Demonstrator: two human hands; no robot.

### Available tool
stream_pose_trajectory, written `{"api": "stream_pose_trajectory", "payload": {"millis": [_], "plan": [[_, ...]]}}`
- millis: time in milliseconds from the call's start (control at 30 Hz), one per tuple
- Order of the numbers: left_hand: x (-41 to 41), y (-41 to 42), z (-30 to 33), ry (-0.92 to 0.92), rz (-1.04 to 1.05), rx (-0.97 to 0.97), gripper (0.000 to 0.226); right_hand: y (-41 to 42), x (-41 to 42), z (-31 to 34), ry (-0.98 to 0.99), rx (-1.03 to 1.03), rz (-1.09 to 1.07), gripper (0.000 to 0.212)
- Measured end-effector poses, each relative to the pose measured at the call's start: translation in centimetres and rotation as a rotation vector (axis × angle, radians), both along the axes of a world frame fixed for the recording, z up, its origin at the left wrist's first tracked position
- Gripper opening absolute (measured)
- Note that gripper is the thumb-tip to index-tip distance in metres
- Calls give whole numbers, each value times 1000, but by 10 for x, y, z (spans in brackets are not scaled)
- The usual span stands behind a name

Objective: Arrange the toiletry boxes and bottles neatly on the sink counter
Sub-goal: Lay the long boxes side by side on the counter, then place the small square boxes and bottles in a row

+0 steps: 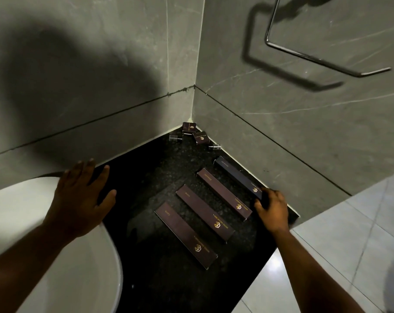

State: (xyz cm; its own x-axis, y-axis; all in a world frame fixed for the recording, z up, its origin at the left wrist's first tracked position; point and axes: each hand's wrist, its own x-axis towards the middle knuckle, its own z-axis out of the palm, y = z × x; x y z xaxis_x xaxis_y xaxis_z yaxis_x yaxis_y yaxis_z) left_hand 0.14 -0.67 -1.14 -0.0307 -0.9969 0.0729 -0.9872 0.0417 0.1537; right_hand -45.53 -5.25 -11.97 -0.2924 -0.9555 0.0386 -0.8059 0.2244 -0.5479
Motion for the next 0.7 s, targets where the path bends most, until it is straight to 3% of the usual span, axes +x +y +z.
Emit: {"api": "stream_pose_trajectory", "payload": {"millis": [233, 367, 533, 700], "plan": [[0, 0, 0, -1, 4, -18, 73, -2, 3, 7, -79, 53, -26, 58], [0, 0, 1, 11, 7, -7, 74, -13, 15, 22, -49, -24, -61, 54], [0, 1, 4, 17, 18, 4, 83, -67, 71, 61, 47, -79, 126, 45], [1, 0, 3, 1, 27, 16, 73, -133, 141, 86, 185, -28, 337, 48]]}}
